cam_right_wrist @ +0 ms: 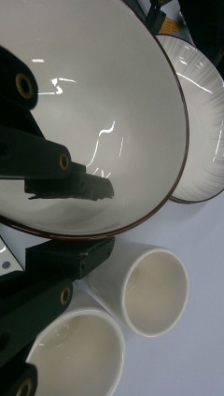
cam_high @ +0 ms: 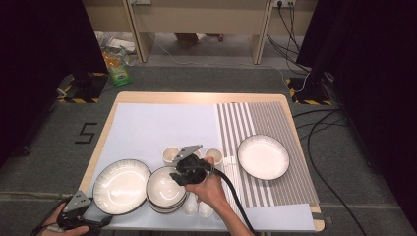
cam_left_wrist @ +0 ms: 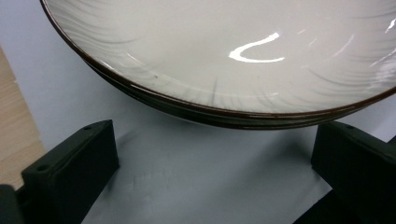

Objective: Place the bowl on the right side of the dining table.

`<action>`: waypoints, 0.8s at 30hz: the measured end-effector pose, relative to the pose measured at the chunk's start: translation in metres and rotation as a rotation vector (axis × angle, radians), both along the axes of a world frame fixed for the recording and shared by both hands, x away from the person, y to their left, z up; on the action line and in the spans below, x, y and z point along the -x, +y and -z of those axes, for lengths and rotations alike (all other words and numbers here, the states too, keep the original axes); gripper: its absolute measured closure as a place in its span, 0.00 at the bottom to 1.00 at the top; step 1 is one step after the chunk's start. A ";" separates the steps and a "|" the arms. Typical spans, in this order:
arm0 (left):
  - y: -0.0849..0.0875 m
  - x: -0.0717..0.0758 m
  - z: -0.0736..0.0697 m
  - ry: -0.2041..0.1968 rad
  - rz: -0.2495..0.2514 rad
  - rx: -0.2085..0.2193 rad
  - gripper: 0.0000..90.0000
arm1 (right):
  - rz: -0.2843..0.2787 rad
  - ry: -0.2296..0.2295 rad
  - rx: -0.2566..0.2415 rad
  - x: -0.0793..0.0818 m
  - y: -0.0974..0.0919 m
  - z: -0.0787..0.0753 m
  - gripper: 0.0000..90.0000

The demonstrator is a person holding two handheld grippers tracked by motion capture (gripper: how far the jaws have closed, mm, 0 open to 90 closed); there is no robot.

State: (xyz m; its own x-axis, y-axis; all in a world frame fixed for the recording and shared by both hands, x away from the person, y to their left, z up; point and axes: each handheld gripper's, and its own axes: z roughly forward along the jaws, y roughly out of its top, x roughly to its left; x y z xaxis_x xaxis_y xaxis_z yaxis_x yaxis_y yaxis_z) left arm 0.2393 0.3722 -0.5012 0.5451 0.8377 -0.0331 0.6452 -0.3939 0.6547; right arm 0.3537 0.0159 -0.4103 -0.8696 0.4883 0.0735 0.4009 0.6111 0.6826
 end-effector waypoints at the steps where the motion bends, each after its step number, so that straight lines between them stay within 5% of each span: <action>1: 0.000 0.000 0.000 0.002 0.001 -0.001 0.00 | -0.002 -0.001 0.002 0.000 0.000 0.000 0.81; 13: 0.000 0.000 0.000 -0.001 0.002 0.001 0.00 | -0.044 -0.034 0.033 -0.001 -0.001 0.000 0.89; 24: 0.000 0.000 0.000 0.000 0.001 0.002 0.00 | -0.046 0.031 -0.089 -0.007 -0.008 -0.003 0.90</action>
